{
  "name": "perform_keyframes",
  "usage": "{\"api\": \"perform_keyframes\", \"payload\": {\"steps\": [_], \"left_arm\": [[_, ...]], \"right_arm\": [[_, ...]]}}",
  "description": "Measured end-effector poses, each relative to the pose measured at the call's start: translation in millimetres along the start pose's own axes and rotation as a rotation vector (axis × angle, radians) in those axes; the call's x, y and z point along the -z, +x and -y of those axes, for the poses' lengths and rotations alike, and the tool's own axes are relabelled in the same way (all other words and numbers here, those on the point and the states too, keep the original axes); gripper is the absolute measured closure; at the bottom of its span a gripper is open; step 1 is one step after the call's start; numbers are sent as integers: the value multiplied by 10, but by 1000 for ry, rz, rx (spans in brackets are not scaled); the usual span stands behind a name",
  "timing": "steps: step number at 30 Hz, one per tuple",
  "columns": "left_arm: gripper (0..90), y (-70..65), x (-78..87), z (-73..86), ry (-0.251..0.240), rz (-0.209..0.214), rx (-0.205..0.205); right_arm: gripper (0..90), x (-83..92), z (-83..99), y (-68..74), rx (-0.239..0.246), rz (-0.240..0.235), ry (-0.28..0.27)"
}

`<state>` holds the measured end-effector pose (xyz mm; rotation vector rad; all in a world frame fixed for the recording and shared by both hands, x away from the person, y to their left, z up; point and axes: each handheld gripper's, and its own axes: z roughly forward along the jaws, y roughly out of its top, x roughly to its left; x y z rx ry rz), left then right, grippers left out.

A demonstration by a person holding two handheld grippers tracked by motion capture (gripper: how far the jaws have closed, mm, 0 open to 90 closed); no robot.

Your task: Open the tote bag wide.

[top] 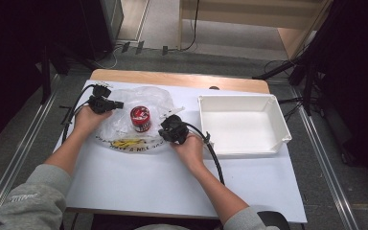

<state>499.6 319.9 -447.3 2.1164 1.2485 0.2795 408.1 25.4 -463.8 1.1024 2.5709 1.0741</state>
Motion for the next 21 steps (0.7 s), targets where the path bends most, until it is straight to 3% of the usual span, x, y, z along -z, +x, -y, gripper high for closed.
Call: {"api": "perform_keyframes", "payload": {"steps": [6,21], "left_arm": [[900,-20,-61,0,6,-19,-20],[900,50,-94,-3,-23,-29,28]], "right_arm": [[900,39,121,13,2,8,-24],[900,129,251,33,24,25,-39]]}}
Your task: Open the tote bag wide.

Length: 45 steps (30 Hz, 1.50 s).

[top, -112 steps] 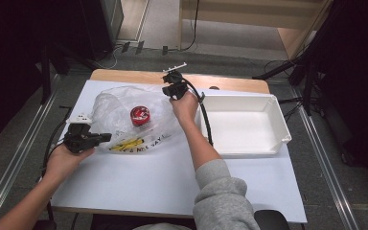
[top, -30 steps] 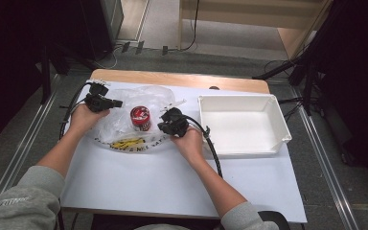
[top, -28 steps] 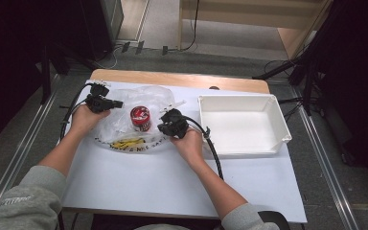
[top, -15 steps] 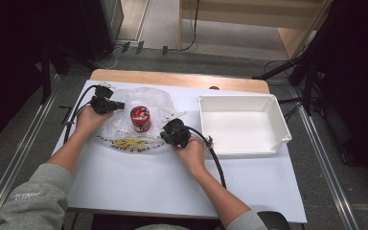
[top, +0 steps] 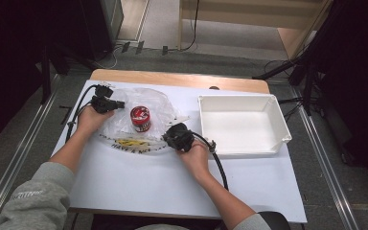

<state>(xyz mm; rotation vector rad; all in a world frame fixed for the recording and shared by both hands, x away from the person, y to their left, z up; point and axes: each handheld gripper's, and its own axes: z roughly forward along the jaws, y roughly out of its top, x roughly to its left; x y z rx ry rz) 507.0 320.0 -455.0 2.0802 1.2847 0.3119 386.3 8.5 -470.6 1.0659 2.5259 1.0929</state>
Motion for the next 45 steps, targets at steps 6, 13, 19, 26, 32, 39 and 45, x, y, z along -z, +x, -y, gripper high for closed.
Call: {"api": "perform_keyframes", "payload": {"steps": [6,13,19,26,32,39,45], "left_arm": [[900,55,9,-8,-10,-65,1],[900,126,23,-26,-11,-108,45],[900,139,25,-37,-4,-109,56],[900,140,61,-30,12,-52,70],[900,111,161,-65,-14,-14,56],[900,14,287,-94,-12,31,18],[900,-63,462,-157,-56,53,5]], "right_arm": [[900,14,17,0,1,0,-2],[900,35,40,-2,5,-6,-2],[900,41,40,-1,9,-4,3],[900,48,29,-11,2,-8,13],[900,68,-4,2,3,-10,-11],[900,109,-47,-11,-9,-24,-29],[900,125,-82,13,-2,-40,-40]]}}
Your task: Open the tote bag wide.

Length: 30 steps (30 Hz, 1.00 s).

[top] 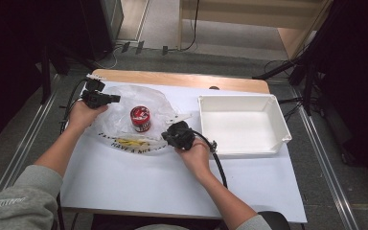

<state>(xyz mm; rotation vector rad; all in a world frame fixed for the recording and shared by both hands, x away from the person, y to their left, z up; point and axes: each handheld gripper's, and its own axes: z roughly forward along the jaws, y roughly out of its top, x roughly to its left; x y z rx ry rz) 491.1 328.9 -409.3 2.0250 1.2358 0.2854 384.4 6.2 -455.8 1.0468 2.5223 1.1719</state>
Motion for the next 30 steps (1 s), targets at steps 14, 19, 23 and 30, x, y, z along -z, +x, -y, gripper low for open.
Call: {"api": "perform_keyframes", "payload": {"steps": [14,19,23,30], "left_arm": [[885,-409,309,-59,-28,88,-74],[855,-479,349,30,-20,109,-79],[825,-491,406,100,-26,118,-69],[735,-558,473,194,-6,127,-83]], "right_arm": [[900,99,-135,29,-11,-28,-45],[900,141,-210,2,-17,-46,-34],[866,156,-269,12,-9,-61,-40],[758,131,-348,55,-4,-82,-40]]}}
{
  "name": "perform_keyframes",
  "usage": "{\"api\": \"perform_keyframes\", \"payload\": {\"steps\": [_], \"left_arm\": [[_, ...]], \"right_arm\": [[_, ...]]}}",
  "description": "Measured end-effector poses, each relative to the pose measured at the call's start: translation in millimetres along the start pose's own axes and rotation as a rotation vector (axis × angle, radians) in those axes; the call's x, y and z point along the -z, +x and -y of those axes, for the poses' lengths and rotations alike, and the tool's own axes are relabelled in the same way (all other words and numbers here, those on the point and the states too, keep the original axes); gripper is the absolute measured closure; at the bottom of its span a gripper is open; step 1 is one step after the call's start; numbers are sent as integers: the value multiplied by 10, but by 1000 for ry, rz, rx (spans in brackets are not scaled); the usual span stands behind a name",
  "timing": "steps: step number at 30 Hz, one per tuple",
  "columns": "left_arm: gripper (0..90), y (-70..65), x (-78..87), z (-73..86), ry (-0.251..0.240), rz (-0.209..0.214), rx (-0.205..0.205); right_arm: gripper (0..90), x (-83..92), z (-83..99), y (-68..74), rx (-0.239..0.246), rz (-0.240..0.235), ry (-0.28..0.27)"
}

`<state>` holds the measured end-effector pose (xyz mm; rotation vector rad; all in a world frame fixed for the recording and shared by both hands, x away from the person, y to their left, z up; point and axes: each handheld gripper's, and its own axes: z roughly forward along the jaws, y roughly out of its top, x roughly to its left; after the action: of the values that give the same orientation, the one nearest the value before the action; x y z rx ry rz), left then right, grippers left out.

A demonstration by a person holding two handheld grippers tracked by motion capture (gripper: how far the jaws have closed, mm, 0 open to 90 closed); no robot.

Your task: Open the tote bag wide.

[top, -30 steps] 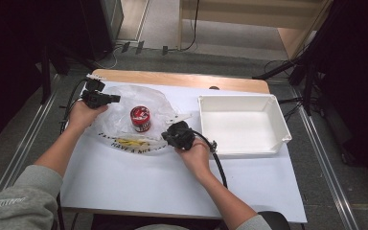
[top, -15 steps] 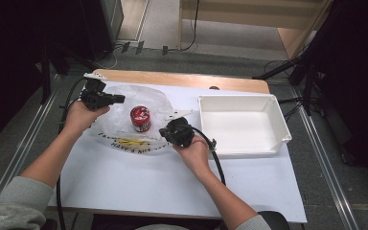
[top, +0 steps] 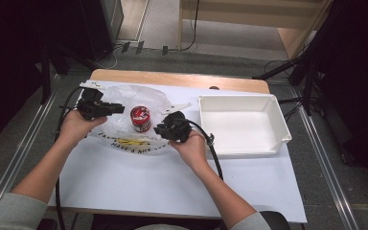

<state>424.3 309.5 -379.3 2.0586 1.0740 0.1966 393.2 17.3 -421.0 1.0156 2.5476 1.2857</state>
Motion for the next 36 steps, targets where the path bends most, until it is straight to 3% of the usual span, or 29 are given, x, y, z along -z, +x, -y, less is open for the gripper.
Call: {"api": "perform_keyframes", "payload": {"steps": [7,12,17,25,36], "left_arm": [[575,-87,31,51,-1,11,-16],[547,-125,41,114,10,13,-20],[529,-157,70,205,-26,32,-5],[486,-188,43,339,2,21,-5],[408,-153,120,436,-35,34,-9]], "right_arm": [[631,-81,-61,45,16,8,14],[552,-127,-57,12,4,-6,14],[521,-153,-52,-4,9,-20,5],[453,-200,-58,11,11,-20,-3],[436,-236,-57,30,15,-21,-6]]}}
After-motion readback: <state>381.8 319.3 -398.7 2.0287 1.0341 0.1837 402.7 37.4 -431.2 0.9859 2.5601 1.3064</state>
